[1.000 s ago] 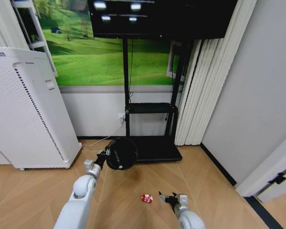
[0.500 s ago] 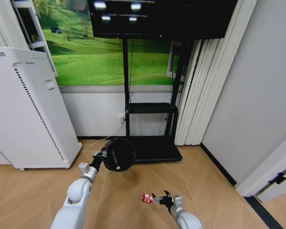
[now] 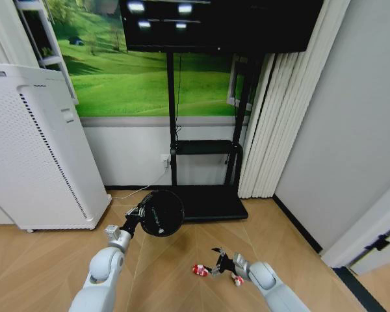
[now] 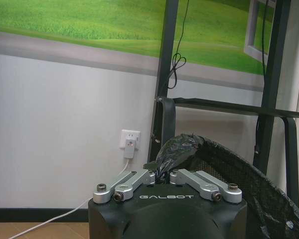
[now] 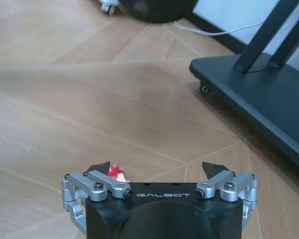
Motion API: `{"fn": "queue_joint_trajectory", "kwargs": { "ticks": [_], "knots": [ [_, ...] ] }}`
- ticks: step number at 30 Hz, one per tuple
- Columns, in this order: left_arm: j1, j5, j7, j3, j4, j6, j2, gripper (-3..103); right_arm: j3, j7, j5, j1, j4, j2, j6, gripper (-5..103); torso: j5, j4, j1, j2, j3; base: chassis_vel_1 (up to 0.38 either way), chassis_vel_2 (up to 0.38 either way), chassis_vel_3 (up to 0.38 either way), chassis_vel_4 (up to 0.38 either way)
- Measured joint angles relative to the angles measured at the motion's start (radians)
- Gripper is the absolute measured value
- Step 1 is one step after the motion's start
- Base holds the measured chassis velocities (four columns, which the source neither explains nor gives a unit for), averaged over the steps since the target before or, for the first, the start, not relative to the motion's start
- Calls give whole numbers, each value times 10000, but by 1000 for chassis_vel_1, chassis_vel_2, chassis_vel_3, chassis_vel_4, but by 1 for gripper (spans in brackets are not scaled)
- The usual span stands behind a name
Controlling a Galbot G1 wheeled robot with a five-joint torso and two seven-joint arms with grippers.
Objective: Pick up the trash bin and place the garbage on the floor into it.
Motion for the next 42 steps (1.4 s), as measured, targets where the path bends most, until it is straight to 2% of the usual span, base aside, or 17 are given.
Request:
{"fn": "queue_joint_trajectory", "kwargs": {
  "ticks": [3,8,13,27,42],
  "knots": [
    [72,1,2,-80,-93,0,-1,7,-577,9,-391,521,-766,-24,478,100,0,-1,0,0,0,0,0,0,0],
    [137,4,1,-131,-144,0,-22,7,-1042,-36,-673,814,-1114,-167,787,100,-6,-2,0,0,0,0,0,0,0],
    [268,14,-7,-151,-240,19,-20,7,-1310,47,-1255,1253,-2096,410,1272,100,1,0,0,0,0,0,0,0,0],
    [216,58,-34,-103,-183,51,-40,7,-1604,450,-1325,1568,-3041,739,1300,100,-3,-1,0,0,-1,0,0,0,0],
    [147,185,-92,-30,-80,73,-98,7,-1530,551,-1295,1207,-3032,839,1168,100,-3,-2,0,0,-1,0,0,0,0]
  ]
}}
